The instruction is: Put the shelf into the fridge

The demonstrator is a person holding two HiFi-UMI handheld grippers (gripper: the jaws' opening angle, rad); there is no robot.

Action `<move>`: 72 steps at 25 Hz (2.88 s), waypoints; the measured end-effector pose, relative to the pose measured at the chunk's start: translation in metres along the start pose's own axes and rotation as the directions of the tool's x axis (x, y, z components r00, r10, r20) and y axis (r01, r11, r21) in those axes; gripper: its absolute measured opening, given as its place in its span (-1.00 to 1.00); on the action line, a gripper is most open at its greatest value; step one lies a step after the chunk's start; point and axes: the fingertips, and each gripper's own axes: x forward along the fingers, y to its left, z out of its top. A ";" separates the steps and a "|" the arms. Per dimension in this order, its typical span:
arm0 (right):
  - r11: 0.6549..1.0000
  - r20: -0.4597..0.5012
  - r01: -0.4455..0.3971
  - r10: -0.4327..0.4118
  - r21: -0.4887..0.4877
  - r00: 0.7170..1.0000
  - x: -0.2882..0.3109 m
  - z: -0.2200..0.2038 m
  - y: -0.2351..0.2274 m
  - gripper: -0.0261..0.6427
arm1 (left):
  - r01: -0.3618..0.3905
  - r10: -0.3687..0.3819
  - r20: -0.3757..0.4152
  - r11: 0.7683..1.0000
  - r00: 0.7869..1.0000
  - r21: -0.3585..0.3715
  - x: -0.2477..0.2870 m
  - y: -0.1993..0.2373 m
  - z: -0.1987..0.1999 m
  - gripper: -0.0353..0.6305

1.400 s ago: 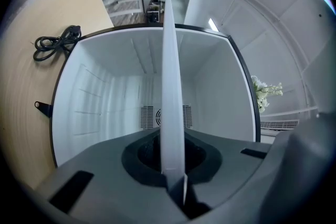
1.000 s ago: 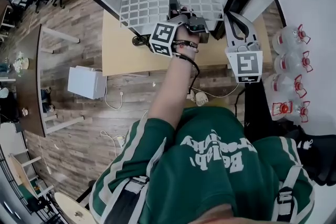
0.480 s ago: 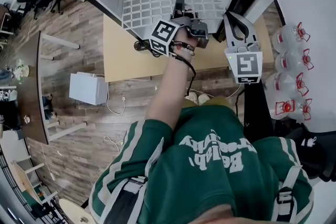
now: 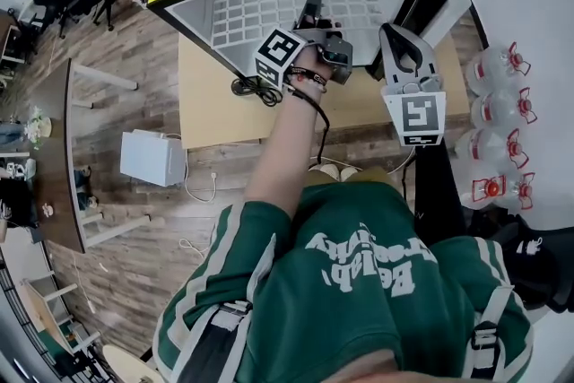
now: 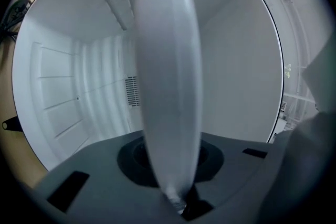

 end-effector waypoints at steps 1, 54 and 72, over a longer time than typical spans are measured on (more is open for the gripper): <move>1.000 -0.002 0.000 0.000 0.000 1.000 0.002 -0.001 0.000 -0.91 | 0.000 0.000 -0.003 1.000 1.000 0.001 0.003 0.000 0.001 -0.76; 0.999 -0.013 0.030 -0.031 -0.010 0.999 -0.023 -0.001 0.011 -0.91 | 0.010 -0.008 -0.036 0.998 0.999 0.068 0.018 0.005 0.009 -0.70; 0.999 0.051 -0.028 0.029 -0.020 0.998 -0.092 0.020 0.008 -0.91 | -0.015 0.011 0.017 0.971 1.000 0.239 -0.062 -0.029 -0.029 -0.70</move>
